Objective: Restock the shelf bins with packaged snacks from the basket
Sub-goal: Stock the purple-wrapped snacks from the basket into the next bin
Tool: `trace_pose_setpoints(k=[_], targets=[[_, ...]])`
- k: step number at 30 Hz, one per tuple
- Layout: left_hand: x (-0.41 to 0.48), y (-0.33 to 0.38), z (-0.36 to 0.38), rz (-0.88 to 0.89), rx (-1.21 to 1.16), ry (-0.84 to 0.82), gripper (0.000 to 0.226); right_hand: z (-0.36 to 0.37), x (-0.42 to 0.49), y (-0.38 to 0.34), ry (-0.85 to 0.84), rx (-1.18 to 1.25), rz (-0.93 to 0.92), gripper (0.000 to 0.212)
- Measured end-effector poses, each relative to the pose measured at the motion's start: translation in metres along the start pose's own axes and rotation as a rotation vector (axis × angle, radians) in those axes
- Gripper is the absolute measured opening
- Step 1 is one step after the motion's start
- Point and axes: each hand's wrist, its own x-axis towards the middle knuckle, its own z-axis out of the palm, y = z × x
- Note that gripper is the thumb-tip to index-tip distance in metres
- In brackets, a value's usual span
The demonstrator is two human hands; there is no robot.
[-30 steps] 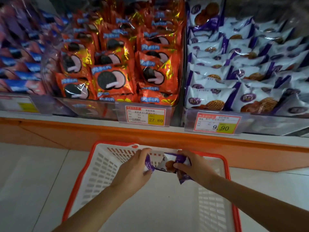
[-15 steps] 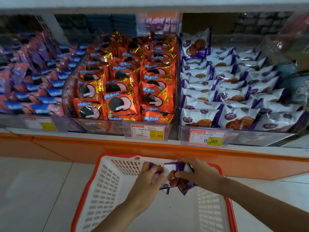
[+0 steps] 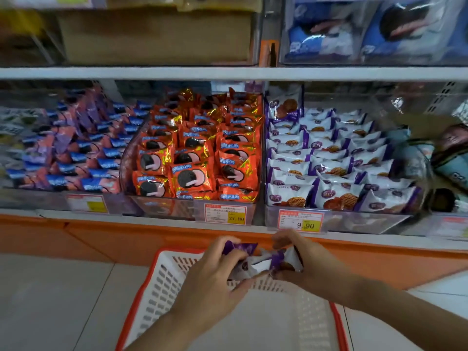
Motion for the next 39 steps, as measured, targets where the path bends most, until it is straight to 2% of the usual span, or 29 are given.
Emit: trace_pose_setpoints(k=[5, 10, 14, 18, 21, 26, 31, 35, 39], targets=[[0.015, 0.008, -0.041, 0.103, 0.01, 0.18, 0.033, -0.026, -0.02, -0.033, 0.041, 0.05, -0.069, 0.048], [0.037, 0.012, -0.071, 0.135, 0.01, 0.399, 0.031, -0.053, -0.026, -0.053, 0.236, 0.288, -0.019, 0.044], [0.063, 0.013, -0.084, 0.157, 0.093, 0.469, 0.034, -0.069, -0.02, -0.057, 0.343, 0.615, -0.017, 0.041], [0.088, 0.015, -0.091, 0.159, 0.141, 0.528, 0.033, -0.078, -0.012, -0.056, 0.438, 0.675, -0.039, 0.041], [0.099, 0.016, -0.091, 0.152, 0.225, 0.522, 0.033, -0.09, 0.004, -0.051, 0.595, 0.591, -0.056, 0.037], [0.105, 0.015, -0.091, 0.143, 0.28, 0.446, 0.039, -0.111, 0.052, -0.041, 0.797, 0.464, -0.02, 0.045], [0.108, 0.01, -0.09, 0.142, 0.288, 0.396, 0.041, -0.128, 0.107, -0.034, 0.765, 0.361, 0.021, 0.021], [0.109, 0.007, -0.09, 0.142, 0.311, 0.35, 0.041, -0.136, 0.138, -0.033, 0.802, 0.19, 0.086, 0.04], [0.108, 0.005, -0.09, 0.139, 0.301, 0.356, 0.041, -0.144, 0.161, -0.026, 0.777, 0.138, 0.216, 0.038]])
